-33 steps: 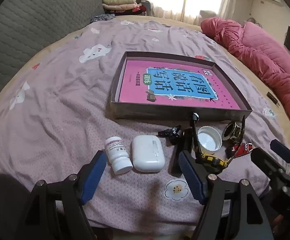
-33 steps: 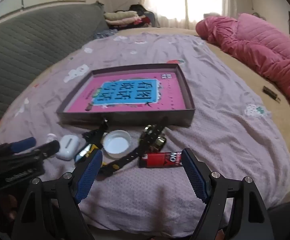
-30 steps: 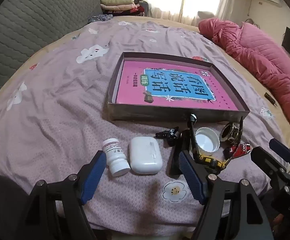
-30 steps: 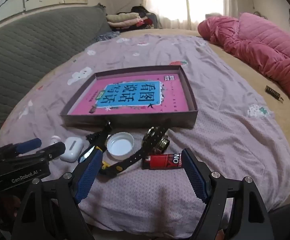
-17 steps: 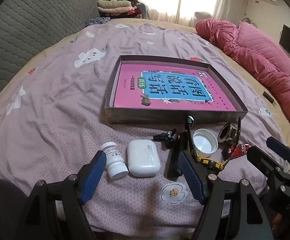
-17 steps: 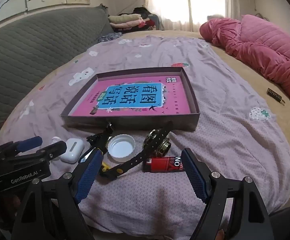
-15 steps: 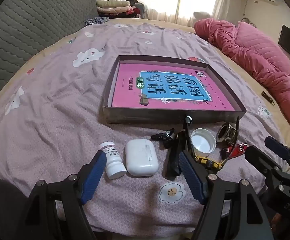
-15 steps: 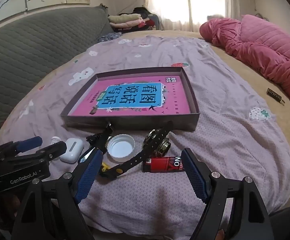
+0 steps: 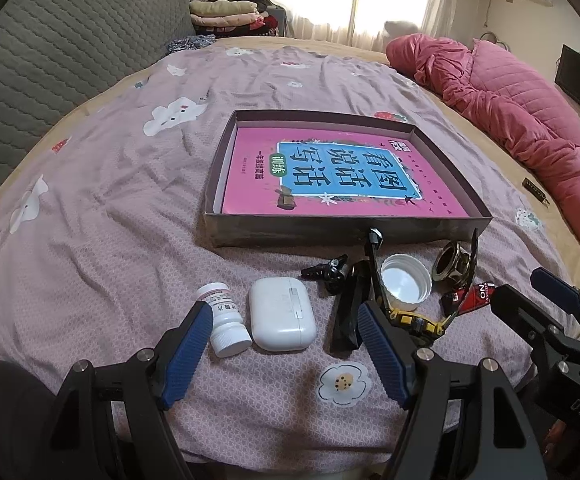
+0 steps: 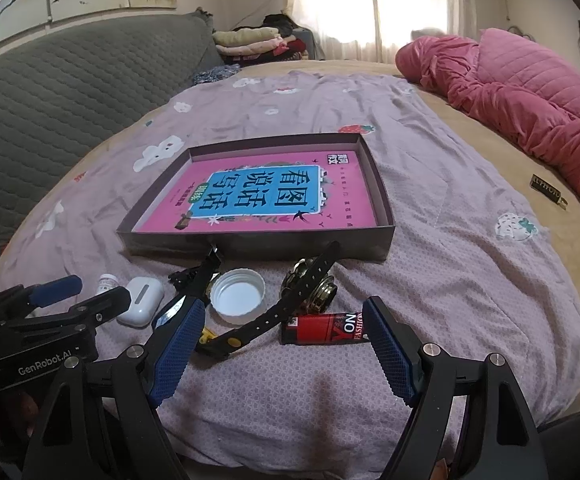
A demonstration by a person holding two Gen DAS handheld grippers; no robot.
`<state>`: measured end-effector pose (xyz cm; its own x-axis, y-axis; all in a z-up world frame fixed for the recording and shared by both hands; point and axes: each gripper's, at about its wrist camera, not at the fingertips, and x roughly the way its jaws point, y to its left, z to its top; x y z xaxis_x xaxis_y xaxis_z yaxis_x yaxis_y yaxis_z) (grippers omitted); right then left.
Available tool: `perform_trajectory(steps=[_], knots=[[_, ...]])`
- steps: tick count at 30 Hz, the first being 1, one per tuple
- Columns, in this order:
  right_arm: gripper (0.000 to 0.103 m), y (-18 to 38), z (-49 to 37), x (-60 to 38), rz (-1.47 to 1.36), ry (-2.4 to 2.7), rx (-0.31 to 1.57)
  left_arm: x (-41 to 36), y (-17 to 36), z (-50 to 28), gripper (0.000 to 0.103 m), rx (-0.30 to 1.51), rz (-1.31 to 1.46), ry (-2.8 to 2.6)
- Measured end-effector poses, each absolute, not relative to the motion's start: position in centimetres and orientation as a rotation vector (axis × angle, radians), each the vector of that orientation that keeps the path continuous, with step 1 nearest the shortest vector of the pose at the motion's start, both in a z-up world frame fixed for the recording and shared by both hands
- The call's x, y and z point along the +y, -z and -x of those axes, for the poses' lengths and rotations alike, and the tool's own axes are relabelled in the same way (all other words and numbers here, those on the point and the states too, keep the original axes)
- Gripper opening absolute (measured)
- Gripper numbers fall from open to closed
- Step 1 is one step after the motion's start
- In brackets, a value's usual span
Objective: Organize rigid objects
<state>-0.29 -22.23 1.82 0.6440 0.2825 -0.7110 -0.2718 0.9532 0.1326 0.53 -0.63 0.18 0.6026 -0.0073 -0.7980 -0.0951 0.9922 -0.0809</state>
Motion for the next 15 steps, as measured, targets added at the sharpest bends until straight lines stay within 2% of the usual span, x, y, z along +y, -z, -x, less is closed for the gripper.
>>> perform_trajectory(steps=[15], knots=[[0.082, -2.03, 0.4, -22.28, -0.007, -0.316, 0.8, -0.66, -0.13, -0.53, 0.075, 0.922, 0.117, -0.048]])
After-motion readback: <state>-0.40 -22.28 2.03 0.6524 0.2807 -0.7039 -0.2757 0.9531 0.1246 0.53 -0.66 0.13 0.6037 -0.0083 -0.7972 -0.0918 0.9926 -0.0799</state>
